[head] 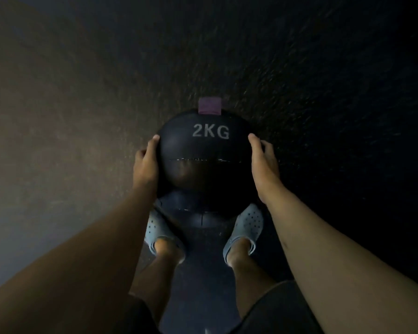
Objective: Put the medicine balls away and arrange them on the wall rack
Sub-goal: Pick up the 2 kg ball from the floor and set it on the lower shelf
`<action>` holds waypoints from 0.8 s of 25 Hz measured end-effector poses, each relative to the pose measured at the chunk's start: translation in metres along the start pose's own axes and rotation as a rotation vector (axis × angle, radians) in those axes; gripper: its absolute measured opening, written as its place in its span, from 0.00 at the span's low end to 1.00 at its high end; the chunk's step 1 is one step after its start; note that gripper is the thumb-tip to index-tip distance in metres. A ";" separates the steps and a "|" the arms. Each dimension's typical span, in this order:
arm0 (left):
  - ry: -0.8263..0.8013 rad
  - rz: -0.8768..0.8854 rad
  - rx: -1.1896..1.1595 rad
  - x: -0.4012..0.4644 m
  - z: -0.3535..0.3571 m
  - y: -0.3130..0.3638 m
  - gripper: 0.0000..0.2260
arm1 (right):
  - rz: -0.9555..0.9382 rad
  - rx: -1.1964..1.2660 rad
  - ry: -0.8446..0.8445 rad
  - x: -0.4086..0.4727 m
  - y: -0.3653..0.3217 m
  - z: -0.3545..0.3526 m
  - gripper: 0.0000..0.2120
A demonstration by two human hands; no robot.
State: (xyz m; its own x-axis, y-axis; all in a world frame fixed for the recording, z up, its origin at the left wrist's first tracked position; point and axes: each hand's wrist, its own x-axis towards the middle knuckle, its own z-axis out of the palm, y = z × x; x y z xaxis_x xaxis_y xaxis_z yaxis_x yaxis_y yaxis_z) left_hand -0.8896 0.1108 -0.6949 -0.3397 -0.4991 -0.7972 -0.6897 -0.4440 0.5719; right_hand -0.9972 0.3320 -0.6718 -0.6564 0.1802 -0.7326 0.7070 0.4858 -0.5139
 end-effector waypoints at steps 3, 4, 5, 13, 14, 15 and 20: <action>-0.047 0.183 0.063 -0.074 0.041 0.110 0.38 | -0.064 0.152 0.122 -0.043 -0.082 -0.084 0.34; -0.089 0.244 0.075 -0.102 0.058 0.149 0.36 | -0.087 0.208 0.173 -0.061 -0.111 -0.119 0.34; -0.137 0.312 0.093 -0.134 0.078 0.189 0.34 | -0.124 0.269 0.226 -0.082 -0.137 -0.157 0.34; -0.583 0.859 0.194 -0.476 0.237 0.389 0.44 | -0.465 0.824 0.737 -0.291 -0.204 -0.461 0.41; -0.652 0.917 0.187 -0.527 0.253 0.394 0.42 | -0.510 0.870 0.818 -0.321 -0.196 -0.498 0.39; -0.718 0.967 0.179 -0.577 0.268 0.393 0.40 | -0.554 0.906 0.897 -0.350 -0.185 -0.535 0.39; -1.025 1.079 0.132 -0.781 0.335 0.338 0.39 | -0.685 0.945 1.229 -0.482 -0.102 -0.692 0.40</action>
State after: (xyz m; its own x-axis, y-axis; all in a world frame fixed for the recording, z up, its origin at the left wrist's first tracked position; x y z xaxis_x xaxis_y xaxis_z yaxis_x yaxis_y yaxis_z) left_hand -1.0721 0.5996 0.0564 -0.9615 0.2162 0.1698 0.1477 -0.1147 0.9824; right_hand -0.9354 0.7875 0.0423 -0.3661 0.8987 0.2413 -0.1723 0.1894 -0.9667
